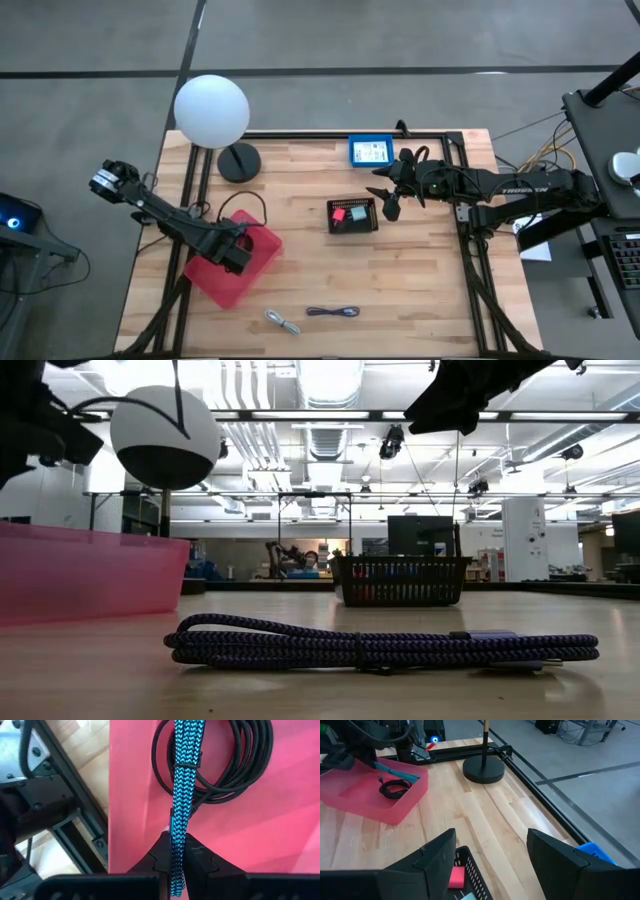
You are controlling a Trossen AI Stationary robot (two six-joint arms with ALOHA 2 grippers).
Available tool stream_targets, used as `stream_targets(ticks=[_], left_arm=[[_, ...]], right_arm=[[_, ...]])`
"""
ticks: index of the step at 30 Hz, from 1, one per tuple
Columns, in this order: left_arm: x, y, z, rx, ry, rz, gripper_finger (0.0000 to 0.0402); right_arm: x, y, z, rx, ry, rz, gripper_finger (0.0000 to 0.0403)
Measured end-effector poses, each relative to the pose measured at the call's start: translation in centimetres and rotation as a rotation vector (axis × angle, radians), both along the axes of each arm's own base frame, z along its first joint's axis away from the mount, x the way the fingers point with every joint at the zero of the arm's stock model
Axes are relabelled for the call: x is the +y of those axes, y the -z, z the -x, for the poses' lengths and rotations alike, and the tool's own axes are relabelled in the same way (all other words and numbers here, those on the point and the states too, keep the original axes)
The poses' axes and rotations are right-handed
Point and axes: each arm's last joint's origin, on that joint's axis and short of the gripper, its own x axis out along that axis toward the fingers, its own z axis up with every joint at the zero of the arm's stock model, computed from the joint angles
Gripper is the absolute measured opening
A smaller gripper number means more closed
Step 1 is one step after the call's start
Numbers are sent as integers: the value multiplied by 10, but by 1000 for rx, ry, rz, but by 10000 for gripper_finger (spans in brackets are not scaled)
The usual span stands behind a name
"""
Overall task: Pick and place items into bin
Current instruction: Put the blue stripes charger cable into the pink bin, then put the white charger cable into the pink bin
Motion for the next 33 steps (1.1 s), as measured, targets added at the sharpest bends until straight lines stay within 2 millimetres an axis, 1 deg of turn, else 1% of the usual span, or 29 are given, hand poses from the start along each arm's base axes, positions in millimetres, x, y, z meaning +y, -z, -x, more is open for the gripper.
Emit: stream_targets(ticks=[5,7,12,15,19,22,24,27,30,33], left_arm=[[0,8,1,-6,-2,4,12],[1,8,2,0,-1,0,31],[1,8,2,5,9,-1,93],[1,8,2,6,10,0,120],[-1,2,-1,-10,12,14,141],[-3,-7,-7,-58,54,25,145],[-6,-15,-14,-127,113,31,145],[-13,-30,-29,-293,221,39,146],[-23,-47,-52,-573,277,40,146],[-36,-64,-77,-909,441,90,146]], right_arm=[[0,0,0,-1,0,0,228],[0,0,0,-1,-1,0,228],[0,0,0,2,-4,9,228],[0,0,0,5,-7,17,228],[-1,0,0,6,12,26,228],[-1,0,0,5,14,27,228],[-1,0,0,3,14,27,228],[-1,-1,0,1,16,27,228],[-1,-1,0,1,15,30,228],[-1,-1,0,1,15,31,228]])
